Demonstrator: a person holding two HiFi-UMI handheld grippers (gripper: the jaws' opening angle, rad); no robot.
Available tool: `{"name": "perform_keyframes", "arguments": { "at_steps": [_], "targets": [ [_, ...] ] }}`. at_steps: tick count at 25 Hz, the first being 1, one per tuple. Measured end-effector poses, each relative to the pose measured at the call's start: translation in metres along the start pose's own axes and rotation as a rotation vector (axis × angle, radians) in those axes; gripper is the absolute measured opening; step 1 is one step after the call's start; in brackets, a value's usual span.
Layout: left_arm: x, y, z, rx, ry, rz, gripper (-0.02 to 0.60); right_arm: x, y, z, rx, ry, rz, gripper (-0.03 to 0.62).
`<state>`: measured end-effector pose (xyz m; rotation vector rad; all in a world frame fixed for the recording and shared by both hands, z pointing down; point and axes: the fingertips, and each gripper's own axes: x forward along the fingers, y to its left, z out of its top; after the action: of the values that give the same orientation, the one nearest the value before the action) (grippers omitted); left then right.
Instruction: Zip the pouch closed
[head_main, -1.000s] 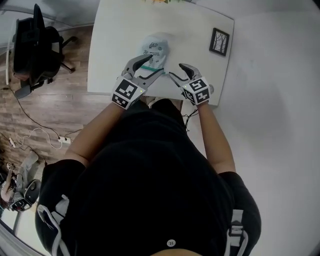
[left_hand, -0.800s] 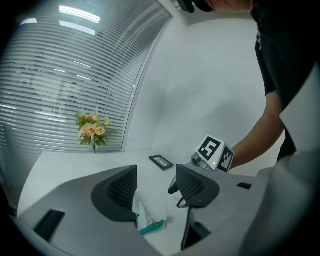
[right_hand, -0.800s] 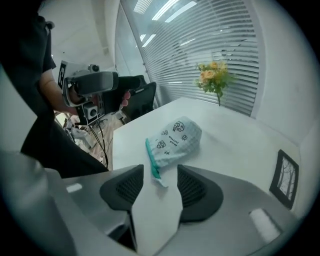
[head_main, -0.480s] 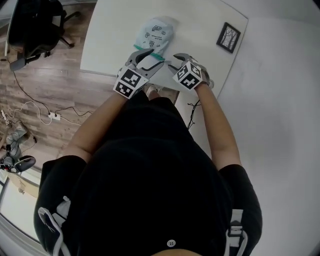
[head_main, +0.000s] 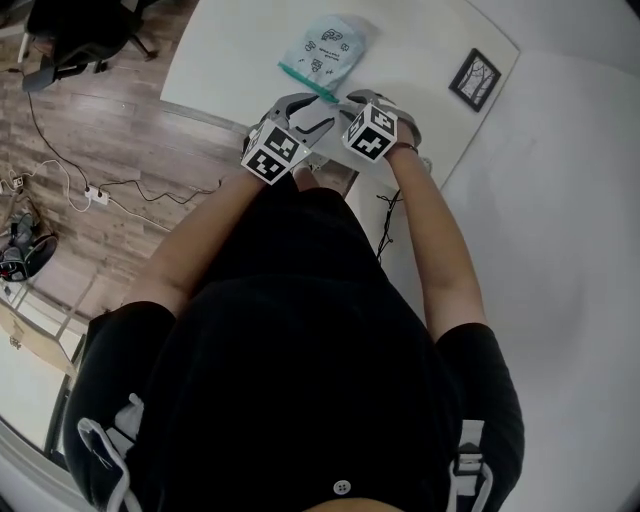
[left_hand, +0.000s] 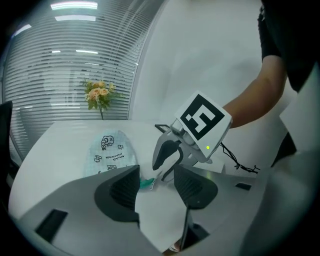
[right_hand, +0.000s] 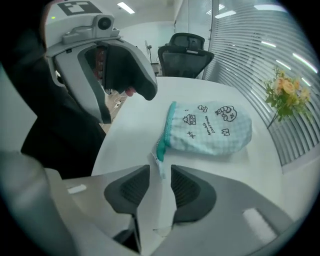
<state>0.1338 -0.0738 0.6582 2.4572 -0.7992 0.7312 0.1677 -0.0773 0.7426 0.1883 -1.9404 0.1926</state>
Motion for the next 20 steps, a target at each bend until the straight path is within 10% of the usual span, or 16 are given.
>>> {"name": "perform_keyframes", "arguments": {
  "at_steps": [20],
  "targets": [
    [0.034, 0.007, -0.059, -0.037, 0.144, 0.04, 0.17, 0.0, 0.009, 0.023, 0.102, -0.054, 0.031, 0.025]
  ]
}}
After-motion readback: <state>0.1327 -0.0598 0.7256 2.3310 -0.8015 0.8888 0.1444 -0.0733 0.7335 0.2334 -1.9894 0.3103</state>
